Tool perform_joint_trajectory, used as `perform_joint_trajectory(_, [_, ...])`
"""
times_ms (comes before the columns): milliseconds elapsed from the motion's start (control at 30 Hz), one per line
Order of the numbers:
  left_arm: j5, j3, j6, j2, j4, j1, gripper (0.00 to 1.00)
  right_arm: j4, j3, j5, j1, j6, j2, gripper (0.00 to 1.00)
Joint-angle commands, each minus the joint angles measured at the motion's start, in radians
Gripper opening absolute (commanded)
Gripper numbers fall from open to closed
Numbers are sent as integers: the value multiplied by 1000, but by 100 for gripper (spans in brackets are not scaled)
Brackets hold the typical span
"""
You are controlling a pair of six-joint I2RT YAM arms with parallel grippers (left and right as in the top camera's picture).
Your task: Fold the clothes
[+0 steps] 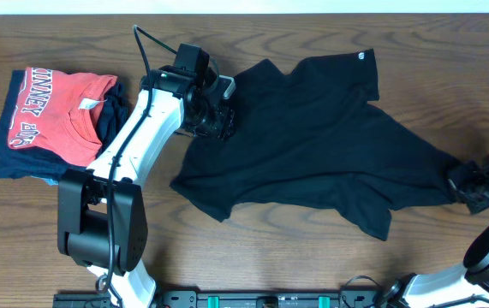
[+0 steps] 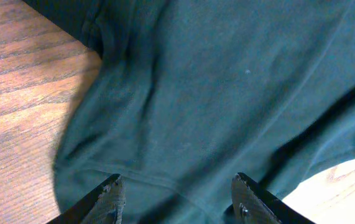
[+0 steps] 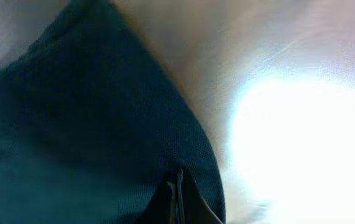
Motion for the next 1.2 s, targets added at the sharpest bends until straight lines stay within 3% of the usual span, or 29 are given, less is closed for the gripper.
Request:
perform_joint_trajectory(0, [10, 2, 17, -30, -2, -2, 56, -15, 96, 21, -102, 3, 19, 1])
perform_joint_trajectory(200, [10, 2, 17, -30, 12, -6, 57, -95, 287, -204, -188, -165, 19, 1])
perform_joint_trajectory(233, [10, 2, 17, -30, 16, -9, 58, -122, 305, -197, -188, -174, 19, 5])
perform_joint_trajectory(300, [10, 2, 17, -30, 24, -16, 61, -161, 328, -185, -188, -171, 19, 25])
perform_joint_trajectory(400, [10, 2, 18, -29, 67, -33, 67, -172, 333, -299, -187, -186, 19, 36])
perform_joint_trajectory(567, [9, 2, 18, -4, 183, -71, 69, -204, 335, -464, -187, -263, -14, 39])
perform_joint_trajectory(700, [-10, 2, 18, 59, 257, -99, 67, -234, 335, -582, -178, -305, -144, 41])
perform_joint_trajectory(833, [-9, 2, 18, 148, 329, -118, 59, -283, 335, -604, -130, -312, -325, 49])
perform_joint_trajectory(967, [-10, 2, 12, 227, 381, -125, 45, -349, 335, -580, -42, -312, -485, 60])
perform_joint_trajectory(1000, [-11, 2, 13, 241, 389, -125, 36, -365, 335, -566, -22, -312, -510, 61])
perform_joint_trajectory(1167, [-185, 2, -73, 306, 417, -120, 15, -473, 335, -489, 84, -334, -588, 61])
